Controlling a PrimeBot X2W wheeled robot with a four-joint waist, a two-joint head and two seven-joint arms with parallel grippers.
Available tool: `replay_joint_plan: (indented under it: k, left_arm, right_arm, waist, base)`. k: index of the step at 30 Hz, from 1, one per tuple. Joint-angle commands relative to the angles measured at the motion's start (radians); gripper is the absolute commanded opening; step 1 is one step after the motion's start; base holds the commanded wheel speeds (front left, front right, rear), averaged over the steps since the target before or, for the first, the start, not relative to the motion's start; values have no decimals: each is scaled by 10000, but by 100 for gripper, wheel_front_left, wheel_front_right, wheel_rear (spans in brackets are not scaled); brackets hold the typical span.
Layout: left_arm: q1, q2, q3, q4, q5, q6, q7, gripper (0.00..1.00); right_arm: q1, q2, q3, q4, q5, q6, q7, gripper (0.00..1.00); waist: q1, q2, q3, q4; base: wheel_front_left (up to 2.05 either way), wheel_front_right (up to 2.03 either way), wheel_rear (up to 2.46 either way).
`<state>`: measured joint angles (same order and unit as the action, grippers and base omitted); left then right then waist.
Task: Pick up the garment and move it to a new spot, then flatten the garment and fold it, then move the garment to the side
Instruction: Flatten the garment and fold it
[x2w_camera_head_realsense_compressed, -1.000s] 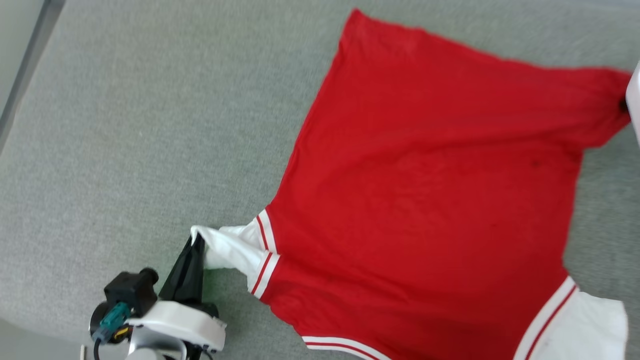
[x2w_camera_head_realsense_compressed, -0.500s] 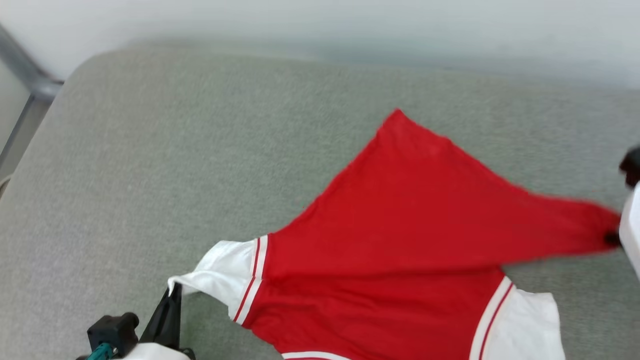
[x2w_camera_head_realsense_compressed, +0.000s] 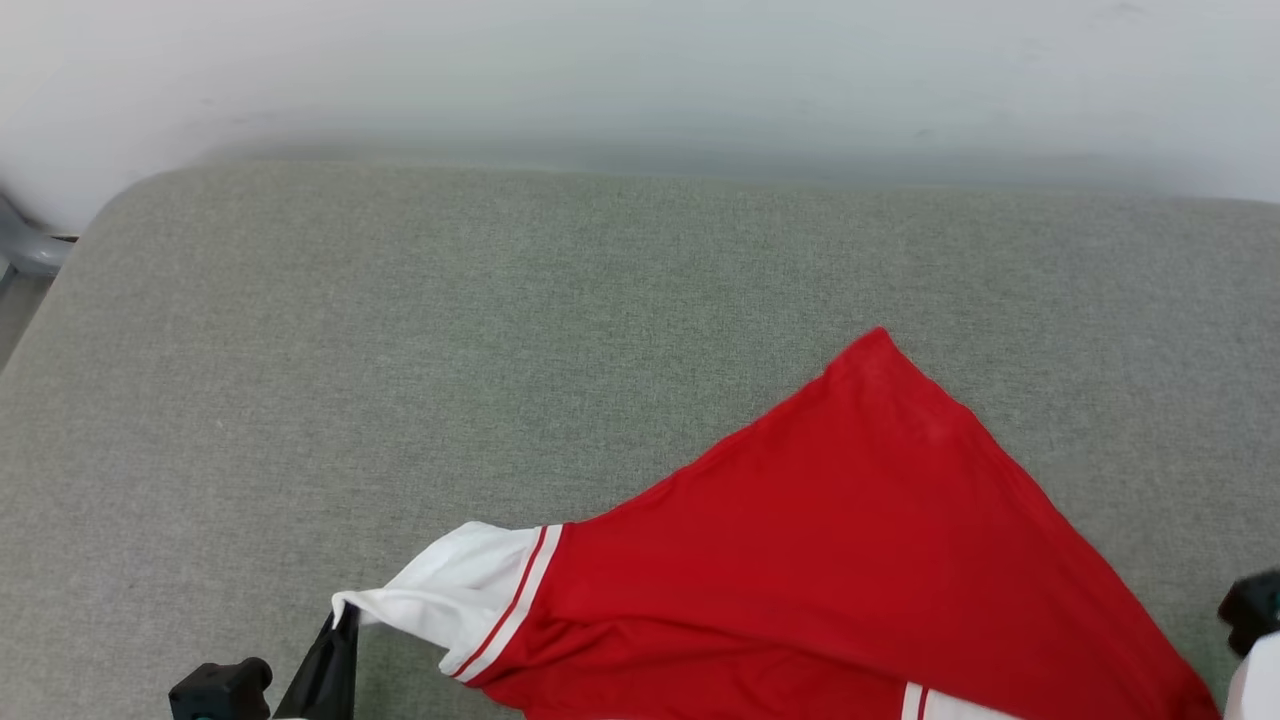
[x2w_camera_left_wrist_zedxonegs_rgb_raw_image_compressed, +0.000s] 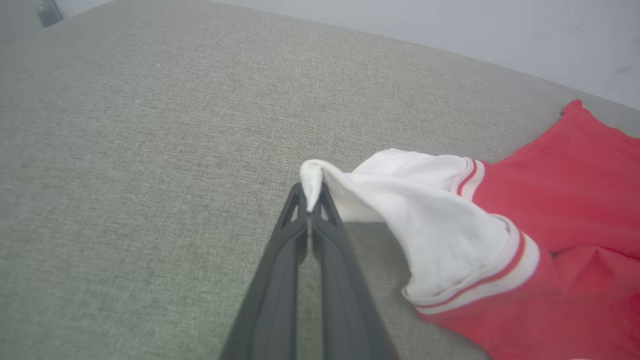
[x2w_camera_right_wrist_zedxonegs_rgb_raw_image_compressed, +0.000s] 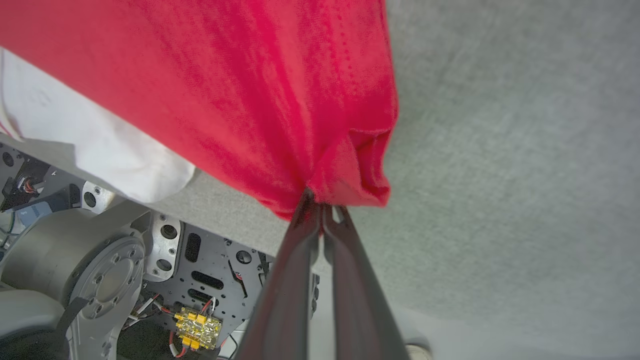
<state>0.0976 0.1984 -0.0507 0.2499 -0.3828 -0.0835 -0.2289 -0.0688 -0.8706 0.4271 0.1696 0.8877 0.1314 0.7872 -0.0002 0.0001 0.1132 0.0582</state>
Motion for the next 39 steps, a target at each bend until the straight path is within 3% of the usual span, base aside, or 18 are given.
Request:
replay_joint_plan:
  k: [1,11,12,13,19,28,33,39]
  left_arm:
    - [-21,37,13,-18,-47,30,-27,0]
    - [-236,104,-50,106,-66,55,-61,0]
    - [-216,108,-57,118,-75,48,-71,0]
    - [-186,118,-60,128,-76,49,-80,0]
    - [-40,184,-123,-51,-40,114,-94,0]
    - [-258,224,-310,-619,58,189,48,0]
    - [-513,185,-509,-869,138,190,81,0]
    - [-908,83,-755,-1010,228,134,48,0]
  right_arm:
    - [347,187,-42,99,-53,-16,-29,0]
    - [1329,1350,-197,681,-952,-12,-858,0]
    - [1248,1431,-345,691,-1004,-12,-1085,34]
    - [1156,1461,-473,652,-1065,-17,-1276,100]
    - [606,1289,-1626,-236,-1164,-16,-2154,100]
    - [-1092,1338,-2982,-2264,-1417,-12,-1659,100]
    - [-2620,1559,-2647,-2418,-1826,-12,-763,100]
    - [-4541,1769,-1437,-1713,-2210,-13,312,100]
  waist:
    - [2,-1,55,9]
    - [2,-1,119,-4]
    - [2,-1,80,-20]
    - [2,-1,23,-35]
    - [2,-1,-268,-60]
    - [2,-1,-44,180]
    - [2,-1,265,433]
    - [2,-1,715,803]
  base:
    - [0,0,0]
    - [0,0,0]
    - [0,0,0]
    - [0,0,0]
    - [0,0,0]
    - [0,0,0]
    - [0,0,0]
    - [0,0,0]
